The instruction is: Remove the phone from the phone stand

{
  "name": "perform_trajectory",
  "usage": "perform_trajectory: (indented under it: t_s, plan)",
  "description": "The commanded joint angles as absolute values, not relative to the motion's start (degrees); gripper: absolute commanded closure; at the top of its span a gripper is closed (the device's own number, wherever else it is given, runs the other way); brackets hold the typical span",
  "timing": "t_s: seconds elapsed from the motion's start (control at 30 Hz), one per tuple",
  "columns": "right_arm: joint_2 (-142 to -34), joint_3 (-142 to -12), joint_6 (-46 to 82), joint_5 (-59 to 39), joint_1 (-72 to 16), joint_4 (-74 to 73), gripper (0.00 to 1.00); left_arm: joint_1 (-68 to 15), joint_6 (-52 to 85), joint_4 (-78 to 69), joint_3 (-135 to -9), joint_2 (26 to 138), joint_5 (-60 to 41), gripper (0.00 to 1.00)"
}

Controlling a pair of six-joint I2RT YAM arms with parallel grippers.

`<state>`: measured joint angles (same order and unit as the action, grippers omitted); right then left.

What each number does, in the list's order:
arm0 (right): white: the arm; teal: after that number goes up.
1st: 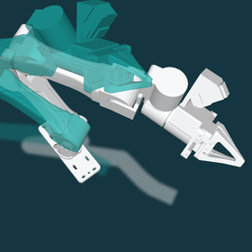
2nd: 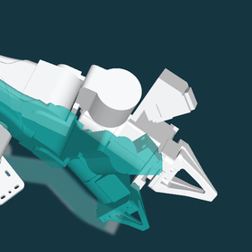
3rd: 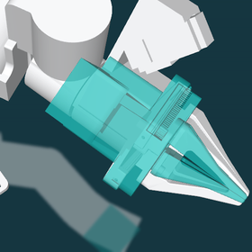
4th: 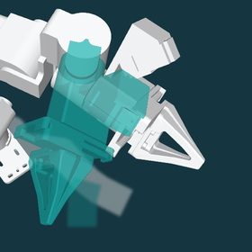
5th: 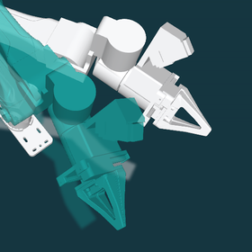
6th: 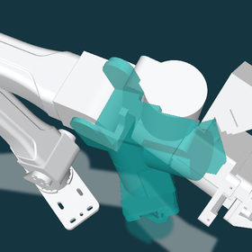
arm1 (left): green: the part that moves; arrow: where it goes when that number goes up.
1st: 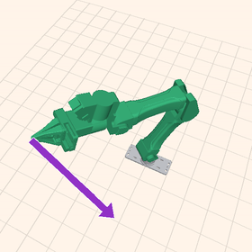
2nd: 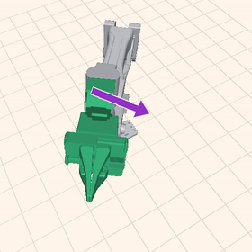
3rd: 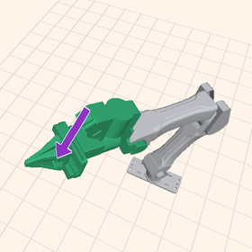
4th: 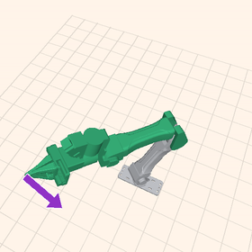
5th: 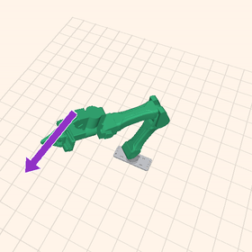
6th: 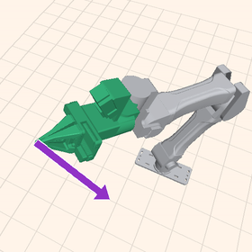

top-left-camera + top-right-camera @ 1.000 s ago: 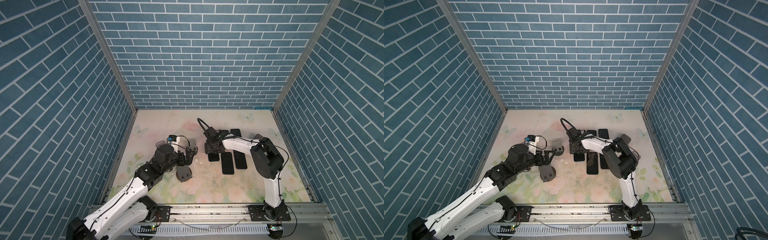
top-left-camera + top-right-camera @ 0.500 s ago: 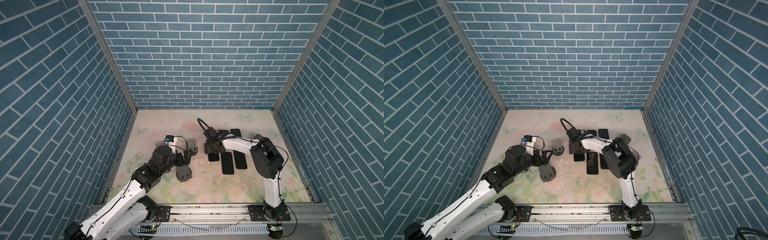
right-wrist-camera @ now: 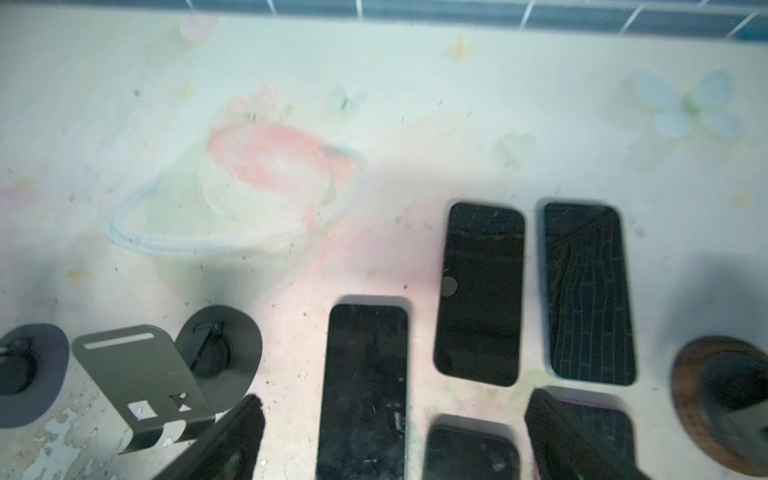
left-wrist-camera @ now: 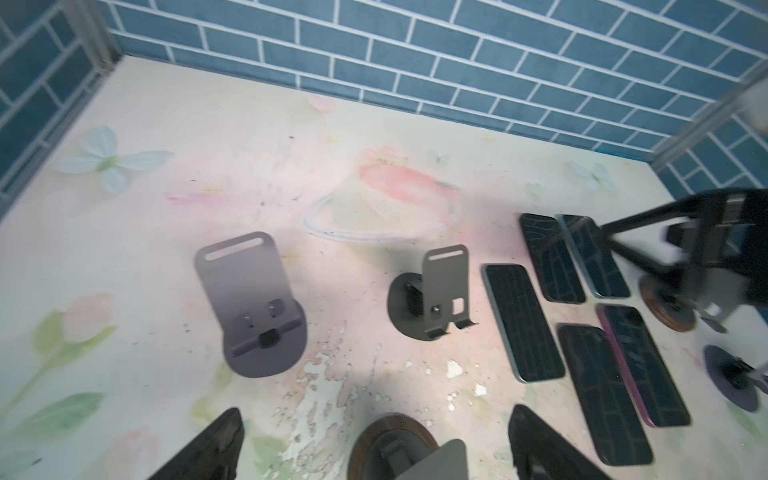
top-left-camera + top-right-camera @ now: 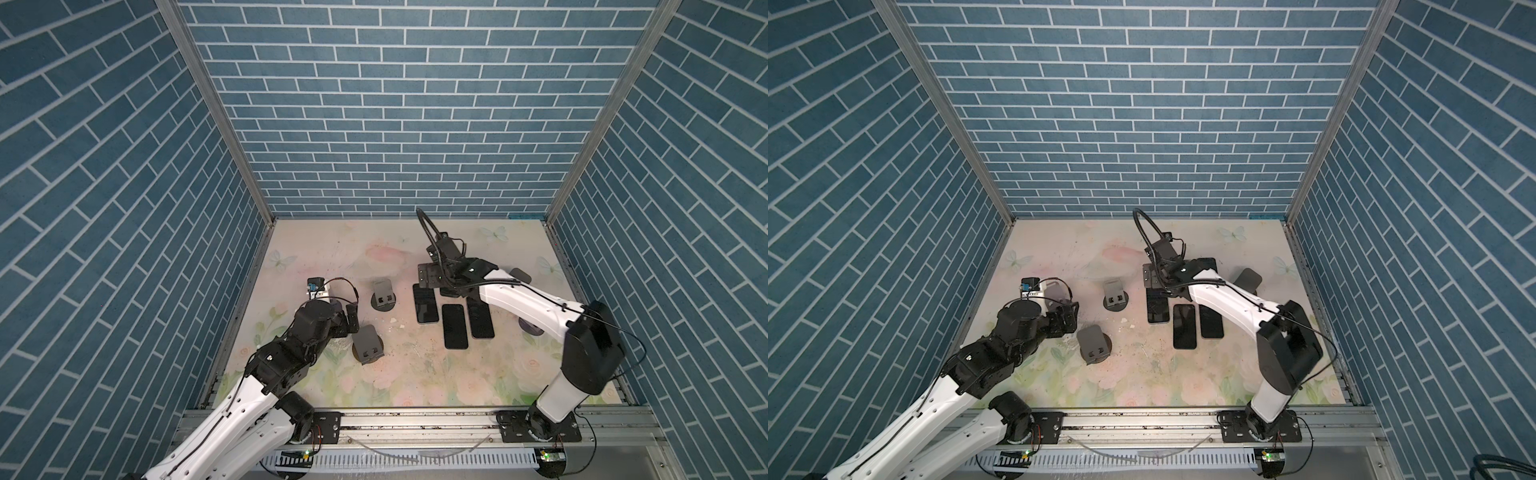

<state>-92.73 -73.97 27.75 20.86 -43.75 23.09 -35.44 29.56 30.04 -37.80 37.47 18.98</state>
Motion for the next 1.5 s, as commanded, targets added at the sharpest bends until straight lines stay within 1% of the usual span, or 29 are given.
perform_trajectory:
  t_s: [0.0, 0.1, 0.23, 0.33, 0.4, 0.5, 0.57, 0.67, 0.73, 0.93, 1.0, 1.23, 1.47]
  plan:
    - [-87.5, -68.5, 24.8, 32.0, -41.9, 21.6, 0.01, -35.4, 29.7, 35.3, -38.6, 34.4, 30.2, 0.0]
    - [-81.7, -63.7, 29.4, 42.6, -39.1, 24.3, 0.01, -35.2, 30.1, 36.3, -37.7, 31.9, 35.9, 0.0]
    - [-72.7, -56.0, 30.0, 48.8, -34.4, 23.2, 0.01, -34.2, 31.7, 36.6, -35.6, 28.9, 44.3, 0.0]
    - [-66.1, -50.2, 26.5, 51.1, -30.5, 20.7, 0.01, -32.6, 30.5, 35.5, -34.3, 27.8, 47.8, 0.0]
    - [-62.1, -46.9, 25.3, 50.5, -26.5, 20.2, 0.01, -30.9, 28.5, 33.9, -33.2, 27.9, 48.5, 0.0]
    - [-58.4, -42.3, 24.9, 48.7, -20.0, 19.2, 0.01, -27.6, 27.0, 32.6, -32.2, 29.2, 48.5, 0.0]
    - [-57.3, -38.5, 22.8, 48.9, -16.9, 15.5, 0.01, -25.6, 26.8, 30.6, -30.9, 30.4, 48.6, 0.0]
    - [-58.8, -33.8, 19.0, 51.4, -14.7, 8.0, 0.01, -23.8, 26.7, 24.2, -27.4, 32.3, 48.8, 0.0]
    - [-61.1, -32.2, 18.2, 50.4, -13.0, 4.7, 0.01, -23.7, 25.3, 19.1, -25.1, 33.9, 50.2, 0.0]
    - [-69.9, -28.4, 13.7, 43.0, -9.6, -9.9, 0.01, -23.5, 16.3, 5.4, -20.9, 37.9, 53.6, 0.0]
    - [-72.3, -26.4, 12.4, 40.1, -8.7, -17.1, 0.01, -22.8, 13.6, 0.9, -19.2, 38.2, 53.4, 0.0]
    - [-76.2, -20.4, 6.5, 29.3, -7.0, -40.6, 0.01, -19.7, 8.8, -7.3, -15.2, 38.4, 50.6, 0.0]
    - [-78.9, -22.5, 2.8, 24.3, -6.4, -40.8, 0.01, -17.6, 6.3, -13.7, -13.1, 44.3, 46.8, 0.0]
